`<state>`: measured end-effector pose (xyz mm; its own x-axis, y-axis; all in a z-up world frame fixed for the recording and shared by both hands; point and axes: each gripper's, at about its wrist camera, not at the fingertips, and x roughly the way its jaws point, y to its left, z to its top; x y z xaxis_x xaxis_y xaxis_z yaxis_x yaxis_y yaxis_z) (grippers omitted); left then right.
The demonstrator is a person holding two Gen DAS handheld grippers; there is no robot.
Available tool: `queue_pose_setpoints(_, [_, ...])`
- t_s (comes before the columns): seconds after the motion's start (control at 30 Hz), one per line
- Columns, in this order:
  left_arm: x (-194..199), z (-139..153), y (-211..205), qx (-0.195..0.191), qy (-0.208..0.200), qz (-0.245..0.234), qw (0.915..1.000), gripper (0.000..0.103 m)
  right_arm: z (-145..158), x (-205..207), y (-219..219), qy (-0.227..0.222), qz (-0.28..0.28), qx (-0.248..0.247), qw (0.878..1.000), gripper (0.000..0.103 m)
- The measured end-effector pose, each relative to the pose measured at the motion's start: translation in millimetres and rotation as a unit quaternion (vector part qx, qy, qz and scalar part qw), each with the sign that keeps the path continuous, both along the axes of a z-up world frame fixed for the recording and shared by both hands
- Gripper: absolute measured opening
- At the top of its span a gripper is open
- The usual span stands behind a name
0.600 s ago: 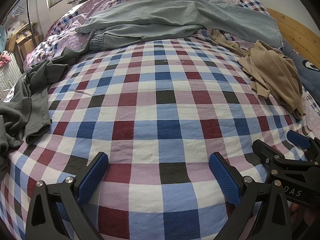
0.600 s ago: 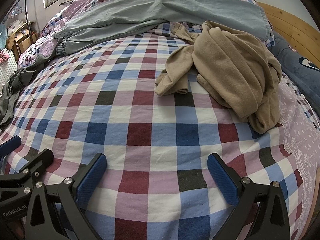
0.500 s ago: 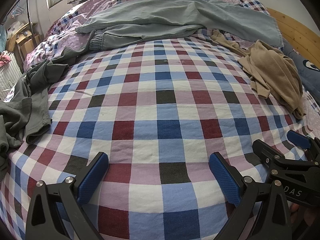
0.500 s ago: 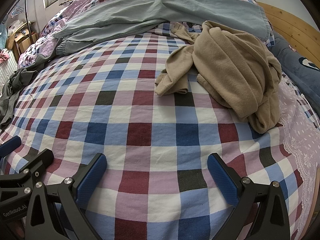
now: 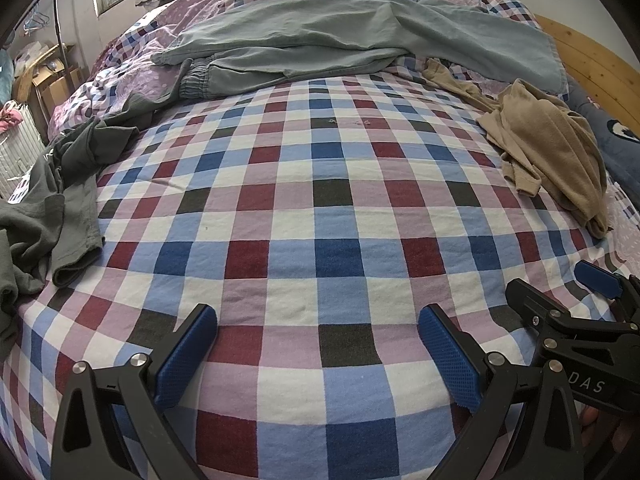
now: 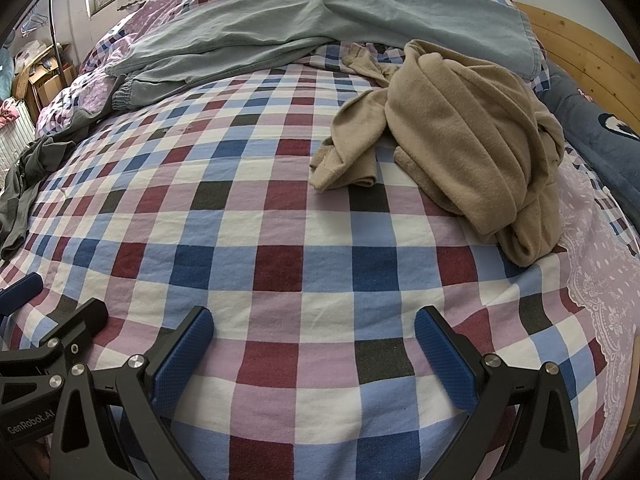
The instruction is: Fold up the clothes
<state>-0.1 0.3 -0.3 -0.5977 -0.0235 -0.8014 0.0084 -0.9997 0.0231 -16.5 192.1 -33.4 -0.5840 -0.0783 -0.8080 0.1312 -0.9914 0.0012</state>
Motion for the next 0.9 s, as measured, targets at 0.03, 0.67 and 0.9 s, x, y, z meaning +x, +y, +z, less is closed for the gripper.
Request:
queue_pose_setpoints(0.03, [0, 0, 0, -0.001, 0.0, 0.0, 1.0, 0.102, 1, 0, -1, 0.0, 0.0, 0.0, 1.0, 0.103])
queue_pose_setpoints(0.67, [0, -1, 2, -0.009, -0.001, 0.001, 1.0, 0.103, -1, -4, -13, -0.003, -0.002, 0.003, 1.0, 0.103])
queue_pose_setpoints(0.9, [1, -1, 0, -0.008, -0.001, 0.0, 1.0, 0.103, -2, -2, -13, -0.005, -0.003, -0.002, 1.0, 0.103])
